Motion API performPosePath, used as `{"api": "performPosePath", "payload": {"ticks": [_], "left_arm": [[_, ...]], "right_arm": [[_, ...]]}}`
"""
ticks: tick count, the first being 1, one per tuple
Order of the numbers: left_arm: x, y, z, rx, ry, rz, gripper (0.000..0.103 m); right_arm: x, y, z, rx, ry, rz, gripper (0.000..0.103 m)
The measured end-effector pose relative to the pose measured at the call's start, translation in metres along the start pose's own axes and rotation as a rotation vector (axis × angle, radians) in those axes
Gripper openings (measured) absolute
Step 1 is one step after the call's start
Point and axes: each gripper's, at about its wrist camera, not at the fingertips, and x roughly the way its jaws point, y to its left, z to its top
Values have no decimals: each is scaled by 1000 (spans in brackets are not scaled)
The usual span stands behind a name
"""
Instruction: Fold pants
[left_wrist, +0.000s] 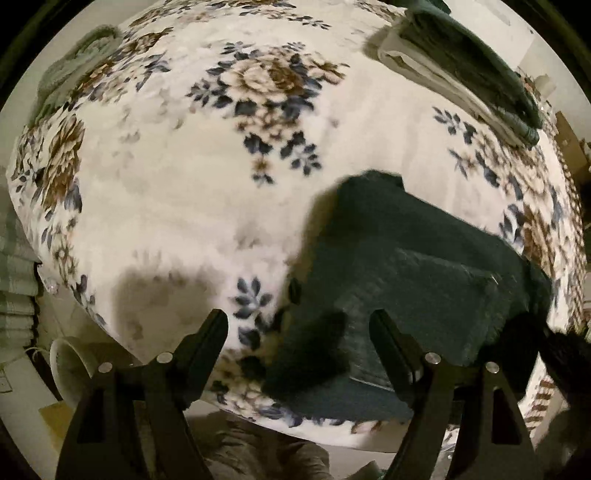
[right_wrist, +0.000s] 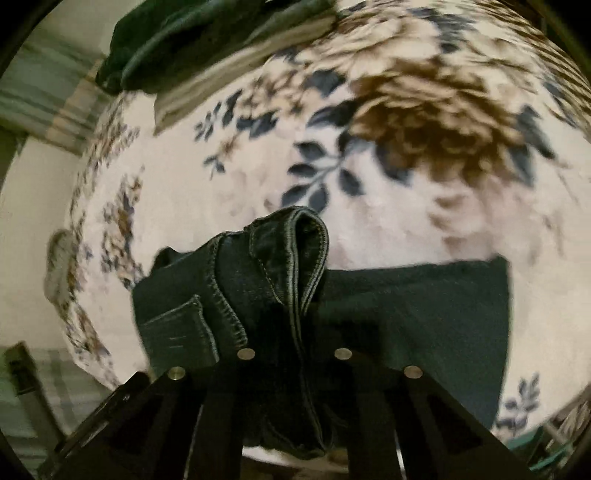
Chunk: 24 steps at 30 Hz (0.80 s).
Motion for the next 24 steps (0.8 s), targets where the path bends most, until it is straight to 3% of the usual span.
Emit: {"api": "performPosePath", "payload": {"ticks": [9, 16, 18, 20, 24], "left_arm": [[4, -30, 14, 22, 11, -97, 77], [38, -77, 28, 85, 51, -154, 77], [54, -89, 37, 101, 74, -161, 77], [65, -94, 44, 99, 93, -178, 77], [86, -97, 61, 61, 132, -246, 77]], "right_arm": [[-80, -127, -9, 228, -85, -119, 11], [-65, -181, -5, 242, -51, -179, 12], [-50, -193, -2, 245, -10, -201, 19], [-32, -201, 0, 228, 78, -227, 49], [-41, -217, 5, 263, 84, -176, 66]]}}
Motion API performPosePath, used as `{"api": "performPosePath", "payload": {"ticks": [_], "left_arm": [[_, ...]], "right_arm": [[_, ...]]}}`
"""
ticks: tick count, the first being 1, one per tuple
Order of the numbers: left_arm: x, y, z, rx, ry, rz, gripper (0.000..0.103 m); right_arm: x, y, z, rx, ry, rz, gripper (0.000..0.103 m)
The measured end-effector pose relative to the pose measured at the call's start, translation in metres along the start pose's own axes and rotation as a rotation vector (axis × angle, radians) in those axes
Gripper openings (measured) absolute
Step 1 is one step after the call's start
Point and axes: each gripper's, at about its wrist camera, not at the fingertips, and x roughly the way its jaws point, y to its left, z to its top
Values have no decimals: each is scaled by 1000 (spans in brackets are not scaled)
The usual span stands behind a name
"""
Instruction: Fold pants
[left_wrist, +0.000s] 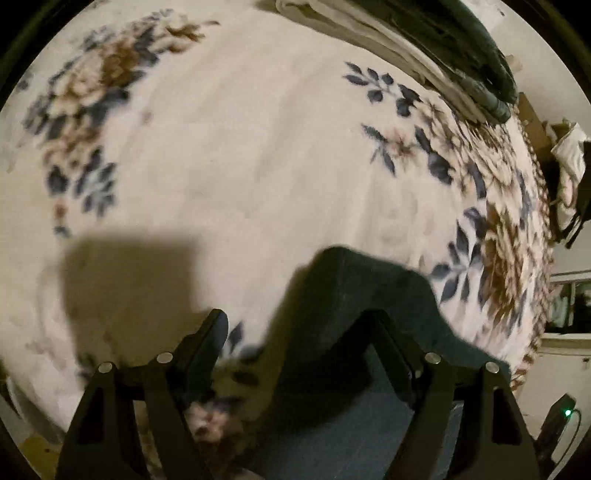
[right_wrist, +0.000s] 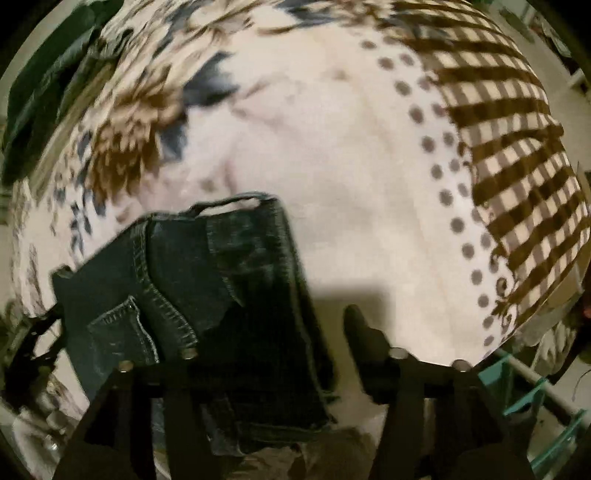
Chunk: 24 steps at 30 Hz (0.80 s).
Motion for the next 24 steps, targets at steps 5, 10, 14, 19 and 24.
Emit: {"api": "performPosePath", "payload": {"ticks": [5, 10, 14, 19, 24], "left_arm": [[10, 13, 13, -71, 21, -98, 77], [10, 10, 19, -45, -7, -161, 25], [14, 10, 29, -16, -31, -111, 8], [14, 25, 35, -56, -16, -127, 3], [-15, 37, 26, -139, 3, -246, 27]], "right_arm": [[-9, -9, 22, 23, -28, 139, 82], [20, -19, 45, 124, 70, 274, 81], [16, -11, 42, 71, 14, 233, 32], [14, 17, 47, -6, 8, 130, 26], [2, 0, 47, 9, 61, 219, 49]]}}
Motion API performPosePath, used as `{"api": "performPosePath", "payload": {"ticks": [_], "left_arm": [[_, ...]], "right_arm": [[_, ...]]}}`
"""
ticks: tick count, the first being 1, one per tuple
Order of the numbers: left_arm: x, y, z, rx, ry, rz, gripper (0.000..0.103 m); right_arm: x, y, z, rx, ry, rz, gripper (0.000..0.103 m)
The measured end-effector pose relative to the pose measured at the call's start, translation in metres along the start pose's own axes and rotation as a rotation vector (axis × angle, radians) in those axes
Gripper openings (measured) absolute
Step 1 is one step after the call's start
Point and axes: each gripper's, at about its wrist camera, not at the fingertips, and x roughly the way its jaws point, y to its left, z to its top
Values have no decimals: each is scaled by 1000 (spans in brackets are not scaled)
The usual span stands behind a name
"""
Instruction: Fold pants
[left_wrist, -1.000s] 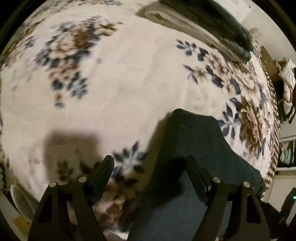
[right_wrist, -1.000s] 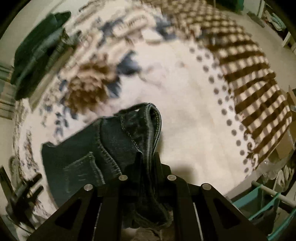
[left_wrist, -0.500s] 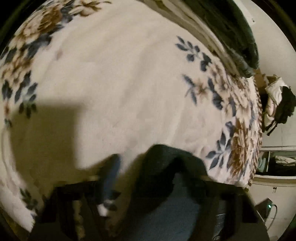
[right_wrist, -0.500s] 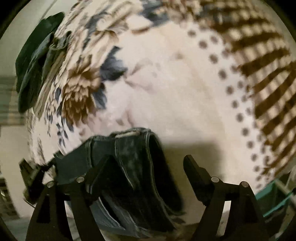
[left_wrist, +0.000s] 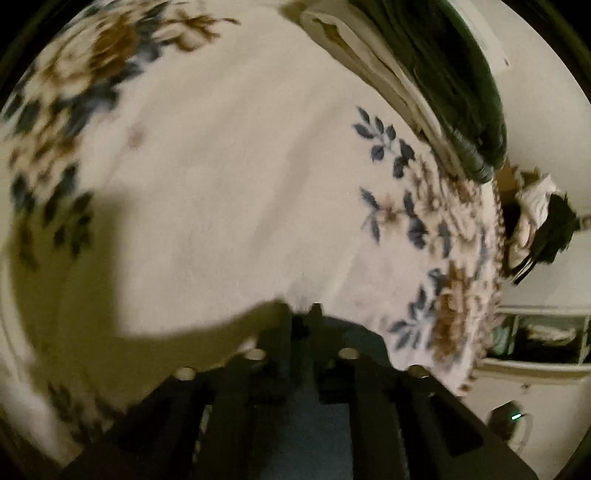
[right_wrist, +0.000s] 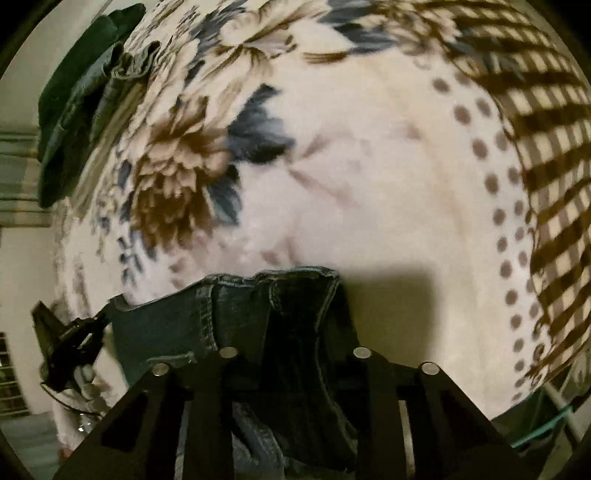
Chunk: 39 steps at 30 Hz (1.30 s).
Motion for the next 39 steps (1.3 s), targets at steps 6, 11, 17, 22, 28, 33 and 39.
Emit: {"api": "performPosePath", "payload": {"ticks": [6, 11, 17, 22, 28, 33, 39], "left_arm": [[-1, 10, -14, -71, 39, -93, 75], [38, -7, -3, -55, 119, -51, 75], [47, -35, -1, 172, 66, 69, 18], [49, -21, 4, 161, 48, 62, 12], [33, -23, 4, 146, 46, 48, 15], [-1, -16, -16, 103, 37, 18, 64], [-12, -5, -53, 76, 63, -28, 84]], "right_arm": [[-3, -39, -37, 100, 80, 85, 70], [21, -49, -57, 167, 127, 110, 71], [21, -33, -55, 68, 72, 40, 23], [12, -26, -51, 43, 39, -42, 13], [-1, -17, -40, -26, 19, -73, 12], [-24, -10, -43, -92, -38, -51, 11], [-3, -22, -40, -28, 6, -63, 52]]}}
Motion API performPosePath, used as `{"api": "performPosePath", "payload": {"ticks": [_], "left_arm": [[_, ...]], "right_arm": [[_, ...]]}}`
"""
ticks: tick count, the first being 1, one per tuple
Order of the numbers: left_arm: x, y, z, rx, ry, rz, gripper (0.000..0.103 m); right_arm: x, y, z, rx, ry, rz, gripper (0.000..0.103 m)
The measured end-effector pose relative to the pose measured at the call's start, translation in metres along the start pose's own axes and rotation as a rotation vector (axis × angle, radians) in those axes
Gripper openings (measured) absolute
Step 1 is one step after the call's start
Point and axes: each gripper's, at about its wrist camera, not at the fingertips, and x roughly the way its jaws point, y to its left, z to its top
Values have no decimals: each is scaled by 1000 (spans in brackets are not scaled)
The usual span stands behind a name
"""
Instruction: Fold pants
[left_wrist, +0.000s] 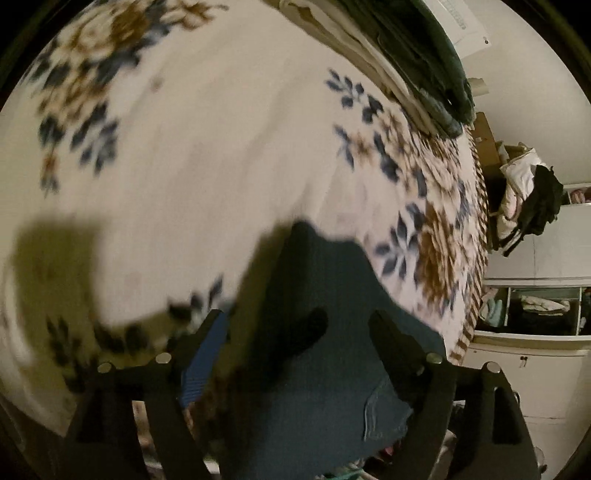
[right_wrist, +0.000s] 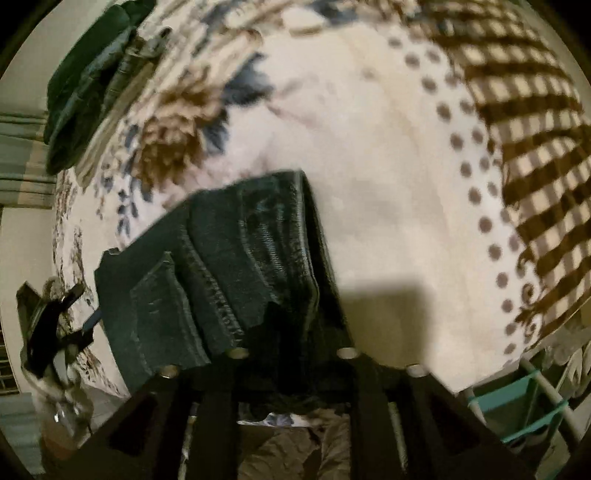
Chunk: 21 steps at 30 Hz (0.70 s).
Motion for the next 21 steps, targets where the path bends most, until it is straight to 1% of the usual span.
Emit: {"api": "performPosePath", "payload": {"ticks": [1, 2, 3, 4, 6, 8, 9, 10, 11, 13, 16, 18, 21], "left_arm": [[0, 1, -7, -9, 8, -17, 86], [2, 0, -13, -15, 10, -25, 89], [2, 3, -20, -22, 16, -37, 90], [3, 4, -26, -29, 24, -51, 90], [11, 5, -36, -46, 44, -86, 90], [18, 9, -42, -60, 63, -105, 90], [22, 11, -45, -65, 65, -109, 92], [25, 12, -47, -59, 61, -99, 93], [29, 13, -48, -51, 67, -91, 93], [40, 15, -50, -56, 85, -99, 93], [50, 18, -51, -55, 102, -107, 93], [53, 18, -50, -48, 100, -120, 98], [57, 13, -46, -39, 106, -133, 102]], "right_arm": [[-2, -8, -3, 51, -10, 25, 69], [-4, -16, -7, 99, -19, 76, 76], [-7, -27, -14, 160, -25, 134, 78], [-8, -33, -20, 190, -28, 156, 82], [-6, -42, -34, 234, -28, 230, 82], [9, -46, -46, 270, 5, 319, 82], [19, -44, -50, 279, 21, 351, 82], [29, -39, -53, 282, 35, 376, 82], [40, -34, -54, 283, 42, 394, 82], [55, -22, -53, 262, 46, 415, 82], [68, -10, -47, 269, 18, 465, 94], [74, -6, -45, 293, 4, 494, 95], [73, -11, -45, 341, -22, 555, 95]]}}
